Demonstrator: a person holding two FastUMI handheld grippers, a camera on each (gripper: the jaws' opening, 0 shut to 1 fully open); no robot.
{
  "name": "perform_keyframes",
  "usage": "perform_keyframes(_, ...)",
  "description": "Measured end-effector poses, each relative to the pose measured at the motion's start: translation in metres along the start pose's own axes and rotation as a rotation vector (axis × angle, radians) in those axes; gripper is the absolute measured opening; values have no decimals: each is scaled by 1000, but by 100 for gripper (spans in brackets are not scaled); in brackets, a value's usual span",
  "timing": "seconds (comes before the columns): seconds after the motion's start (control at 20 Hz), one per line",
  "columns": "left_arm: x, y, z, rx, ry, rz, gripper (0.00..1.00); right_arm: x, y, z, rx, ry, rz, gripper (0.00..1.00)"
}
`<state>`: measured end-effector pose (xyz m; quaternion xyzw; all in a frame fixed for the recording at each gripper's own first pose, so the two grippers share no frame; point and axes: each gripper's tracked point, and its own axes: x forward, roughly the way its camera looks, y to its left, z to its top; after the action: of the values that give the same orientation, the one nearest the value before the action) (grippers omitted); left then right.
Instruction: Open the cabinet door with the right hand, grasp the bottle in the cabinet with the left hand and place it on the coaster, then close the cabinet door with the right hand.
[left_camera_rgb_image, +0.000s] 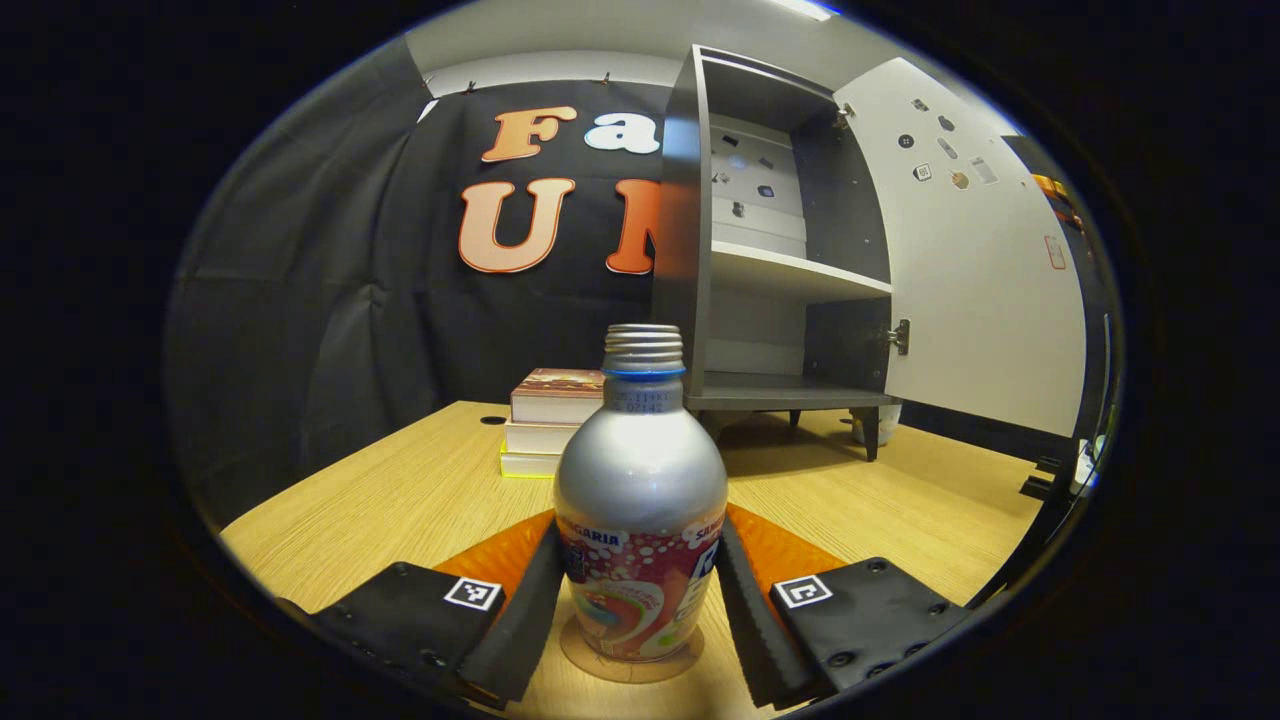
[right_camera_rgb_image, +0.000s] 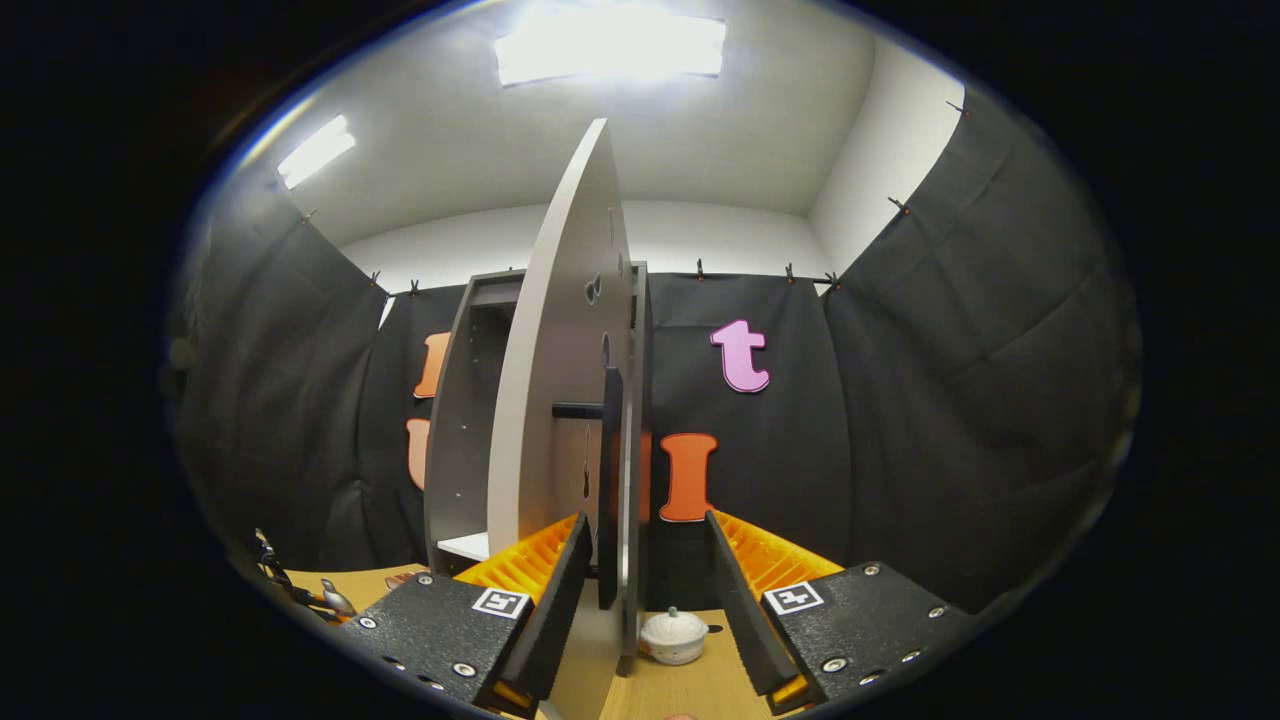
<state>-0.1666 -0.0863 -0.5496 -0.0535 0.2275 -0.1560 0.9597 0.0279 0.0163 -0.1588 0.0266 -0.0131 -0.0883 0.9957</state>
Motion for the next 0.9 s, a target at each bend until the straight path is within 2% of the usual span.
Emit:
perform_keyframes(0.05,1,-1,0,11,-4,0,84,0,-1,-1,2,0,0,70)
perform_keyframes(0.1,0,-2,0,23,-6,2,86,1,-2,-1,6,-1,0,75)
perform_keyframes(0.2,-1,-2,-2,45,-6,19,87,1,-2,-3,10,2,3,71)
perform_keyframes(0.55,-18,-6,25,75,-50,40,88,-3,-8,3,21,-12,11,71)
perform_keyframes(0.9,-36,-23,60,176,-97,21,87,-12,-8,11,33,-30,30,71)
